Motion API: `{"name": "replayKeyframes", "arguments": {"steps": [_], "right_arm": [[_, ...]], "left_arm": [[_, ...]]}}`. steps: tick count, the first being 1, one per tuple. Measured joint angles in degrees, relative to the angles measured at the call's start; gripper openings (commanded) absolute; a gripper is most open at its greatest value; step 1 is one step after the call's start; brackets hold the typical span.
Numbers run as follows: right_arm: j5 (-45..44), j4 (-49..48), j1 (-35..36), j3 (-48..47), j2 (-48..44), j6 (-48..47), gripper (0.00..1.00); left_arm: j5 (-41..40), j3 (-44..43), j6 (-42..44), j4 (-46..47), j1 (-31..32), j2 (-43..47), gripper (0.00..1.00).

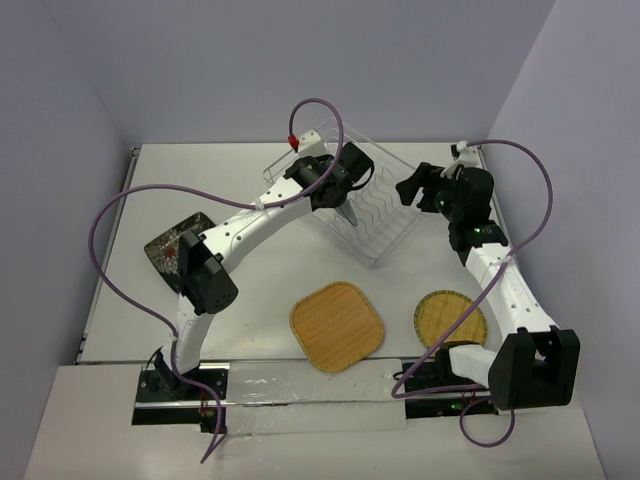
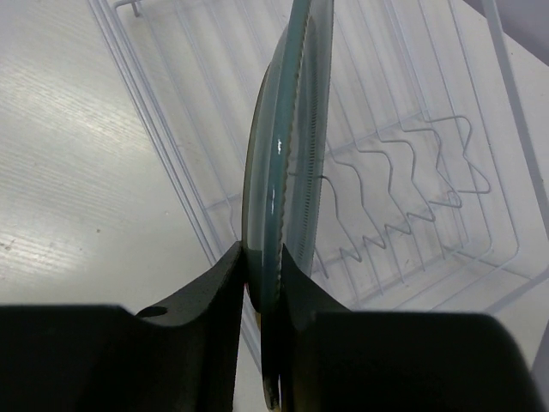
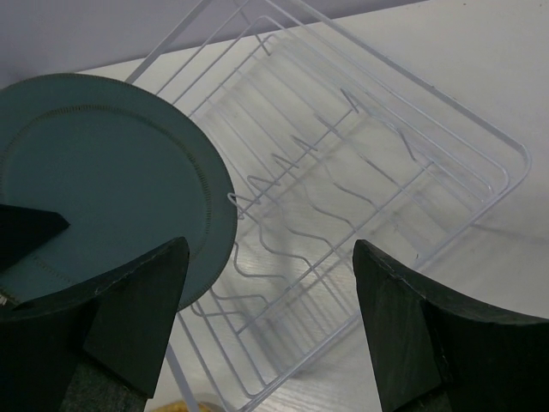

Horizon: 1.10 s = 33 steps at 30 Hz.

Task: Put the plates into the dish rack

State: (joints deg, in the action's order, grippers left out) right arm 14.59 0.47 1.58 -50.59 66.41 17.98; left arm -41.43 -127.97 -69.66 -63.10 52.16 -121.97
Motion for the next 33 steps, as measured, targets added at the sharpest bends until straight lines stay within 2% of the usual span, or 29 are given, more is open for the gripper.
{"name": "replayKeyframes", "arguments": {"steps": [4,7,13,17,23,27,33], "right_arm": [[1.81,0.02,-0.07,0.0,0.11,-0.92,0.84],[7.16,-0.01,-0.11,0.12,-0.07,-4.65,0.85],[20.58,0.66,2.15,5.52,-6.54,-21.07,0.86],[24.4,2.08,6.29,6.64,-8.32,-30.96,0.85],[21.72,4.62,14.25,4.76,-0.56,-39.61,0.86],[18.18,3.84,18.61,4.63,2.66,-41.44,0.86],[12.02,-7.86,19.9,5.35,3.05,-39.24,0.85]], "left_arm": [[0.9,1.12,0.97,2.68,0.0,0.06,0.25],[1.5,1.87,1.52,4.62,0.0,0.23,0.24],[3.07,1.93,2.66,5.5,-0.02,0.2,0.18],[4.88,2.41,2.56,6.19,0.01,0.19,0.17],[5.58,3.56,1.44,8.23,0.04,0.24,0.16],[5.91,3.57,1.32,8.32,0.04,0.24,0.15],[5.97,3.85,1.11,8.55,0.13,0.33,0.14]]}}
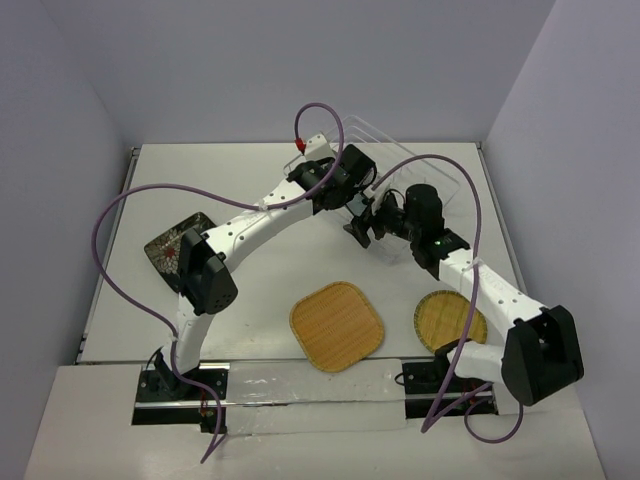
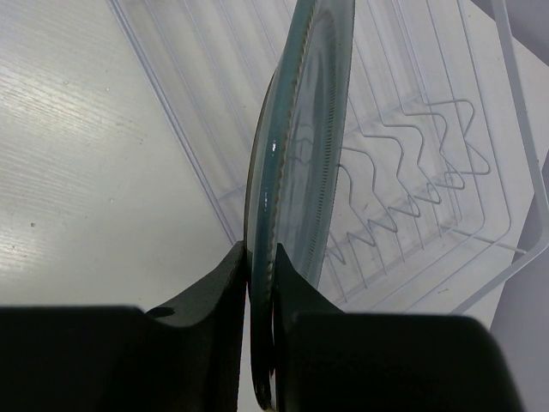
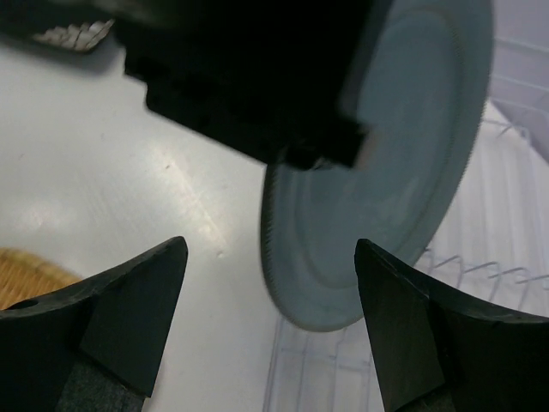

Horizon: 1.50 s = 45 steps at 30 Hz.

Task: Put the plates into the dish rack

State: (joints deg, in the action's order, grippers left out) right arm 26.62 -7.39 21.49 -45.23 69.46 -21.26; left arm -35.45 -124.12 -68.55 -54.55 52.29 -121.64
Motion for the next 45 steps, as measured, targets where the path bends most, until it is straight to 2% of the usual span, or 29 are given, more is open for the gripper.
{"name": "replayKeyframes", "arguments": {"steps": [9,14,16,17,20,23,26,27,28,37,45], "right_arm": [[-2.88,-6.46,0.08,-1.03,8.12,1.04,0.81],[-4.37,-8.18,0.71,-1.04,9.99,1.71,0.56],[-5.25,-9.39,1.01,-0.61,9.97,2.29,0.39],[-5.04,-10.08,1.14,-0.2,9.96,2.67,0.33],[-8.79,-13.21,2.2,1.21,9.24,0.72,0.24],[-11.53,-14.82,2.15,1.57,8.66,0.11,0.16],[-12.84,-15.83,1.7,1.57,8.5,0.48,0.06],[-13.2,-15.79,1.4,1.56,8.23,1.28,0.03],[-12.85,-15.77,0.91,1.53,8.08,1.87,0.0],[-7.9,-16.23,-1.72,1.22,6.54,5.21,0.0],[0.17,-14.79,-11.82,1.97,6.16,11.34,0.0]], "left_arm": [[0.18,0.99,-0.02,0.81,0.05,0.54,0.15],[0.28,0.99,0.08,0.84,0.05,0.54,0.15],[0.24,0.99,0.26,1.04,0.05,0.56,0.16],[0.15,1.02,0.08,1.44,0.05,0.57,0.2],[-0.38,1.4,-0.22,3.84,-0.08,0.62,0.34],[0.36,1.74,1.84,5.9,-0.08,0.95,0.59],[1.07,2.19,5.32,6.43,0.31,1.99,0.94],[0.67,2.22,7.04,6.03,0.32,2.43,0.99],[0.53,2.3,8.36,5.53,0.21,3.05,0.99],[0.05,4.33,20.56,9.24,-0.06,9.74,0.99],[4.02,16.8,27.75,21.31,-5.27,25.47,0.99]]}}
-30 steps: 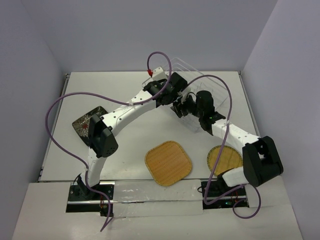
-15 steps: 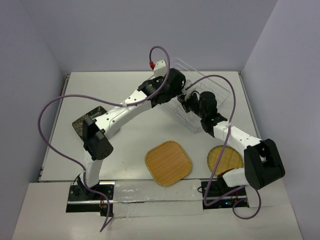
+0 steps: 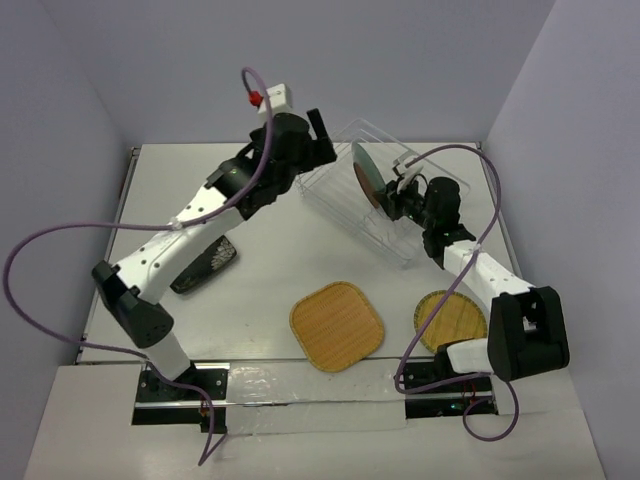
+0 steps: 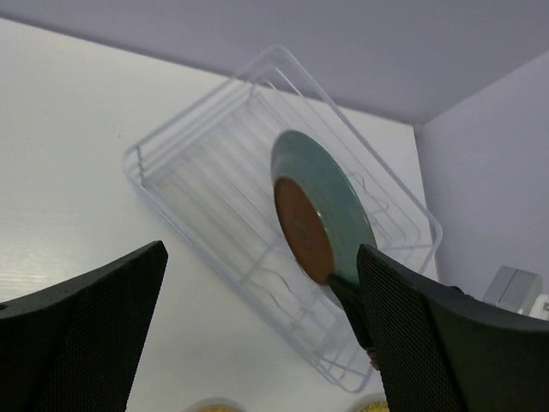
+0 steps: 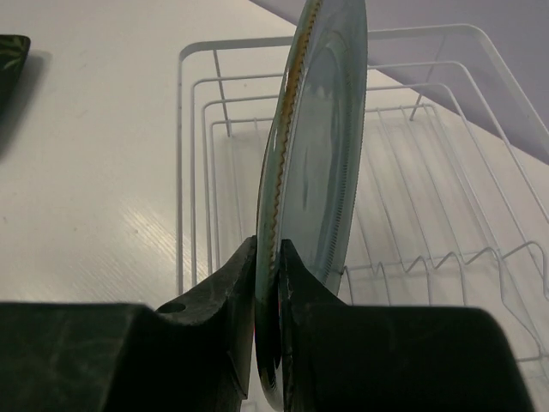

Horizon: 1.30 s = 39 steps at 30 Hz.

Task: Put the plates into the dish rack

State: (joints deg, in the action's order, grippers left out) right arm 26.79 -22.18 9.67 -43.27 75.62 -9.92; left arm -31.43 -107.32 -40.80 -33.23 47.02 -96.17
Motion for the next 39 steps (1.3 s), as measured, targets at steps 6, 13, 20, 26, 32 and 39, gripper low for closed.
{"name": "replayKeyframes", "arguments": {"steps": [6,13,20,26,32,39], "right_arm": [[1.7,1.51,-3.19,2.05,-2.06,1.17,0.0],[4.27,3.11,-5.12,3.22,-3.77,1.46,0.0],[5.44,5.57,-5.43,1.92,-3.78,1.26,0.0],[7.61,7.79,-6.11,0.13,-5.6,1.6,0.0],[10.13,8.86,-6.37,0.11,-10.93,1.68,0.0],[13.29,9.56,-8.52,0.11,-13.86,1.59,0.0]], "left_arm": [[3.33,9.89,1.14,6.29,-5.94,5.33,0.99],[8.54,12.98,2.15,8.71,-8.15,-0.07,0.99],[15.1,6.3,1.72,7.88,-8.7,-14.19,0.96],[18.11,6.19,-1.44,6.82,-9.16,-19.76,0.89],[18.41,1.7,-4.41,5.26,-9.71,-26.08,0.73],[18.86,1.28,-7.02,4.91,-11.05,-30.42,0.38]]}}
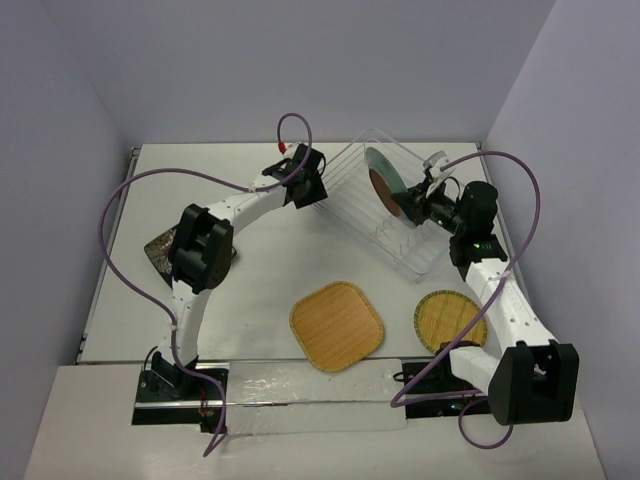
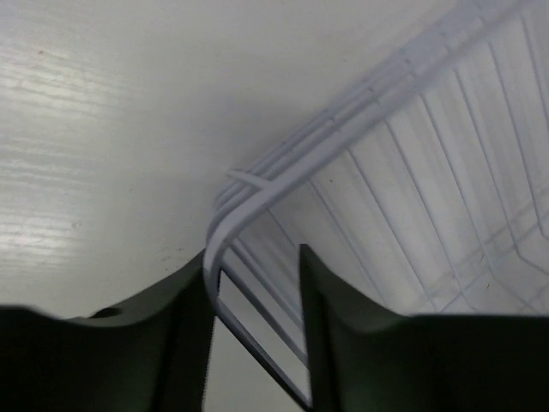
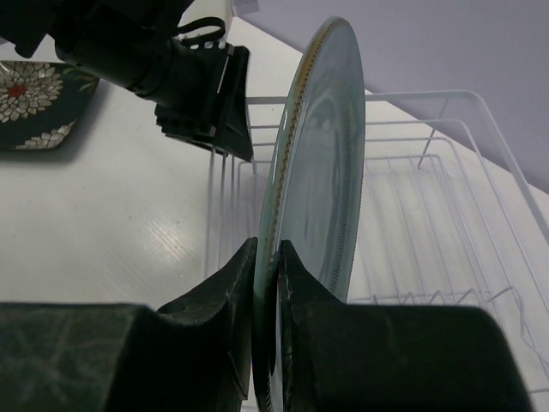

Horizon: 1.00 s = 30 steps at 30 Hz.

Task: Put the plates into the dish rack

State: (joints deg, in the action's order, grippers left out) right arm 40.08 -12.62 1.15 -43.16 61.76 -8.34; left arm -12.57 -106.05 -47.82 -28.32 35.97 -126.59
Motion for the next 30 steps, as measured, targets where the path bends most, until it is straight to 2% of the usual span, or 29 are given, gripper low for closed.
{"name": "replayKeyframes", "arguments": {"steps": [2,4,8,13,22,26,30], "right_arm": [[0.64,0.34,-0.4,0.05,0.0,0.04,0.0],[1.59,0.31,-0.54,0.09,-0.01,0.41,0.0],[2.55,0.47,-0.49,0.09,0.02,0.59,0.0],[3.63,-0.31,-0.55,0.52,0.91,2.43,0.0],[4.63,-4.46,-0.55,3.17,1.92,10.11,0.0],[2.35,-4.52,-0.31,3.5,2.13,12.89,0.0],[-5.64,-3.04,3.8,3.69,2.14,13.14,0.0]], "left_arm": [[-0.12,-0.53,-1.98,-0.39,-0.56,-0.71,0.27],[-0.06,-0.83,-3.06,-0.38,-1.21,-0.93,0.22],[0.04,-1.08,-3.72,-0.56,-2.64,-0.97,0.22],[-0.39,-2.31,-3.87,-1.44,-4.46,-1.43,0.17],[-1.12,-3.05,-4.32,-2.41,-6.42,-1.7,0.16],[-1.64,-3.08,-5.21,-2.66,-6.47,-1.7,0.13],[-1.9,-3.08,-6.28,-2.79,-6.47,-1.7,0.12]]}}
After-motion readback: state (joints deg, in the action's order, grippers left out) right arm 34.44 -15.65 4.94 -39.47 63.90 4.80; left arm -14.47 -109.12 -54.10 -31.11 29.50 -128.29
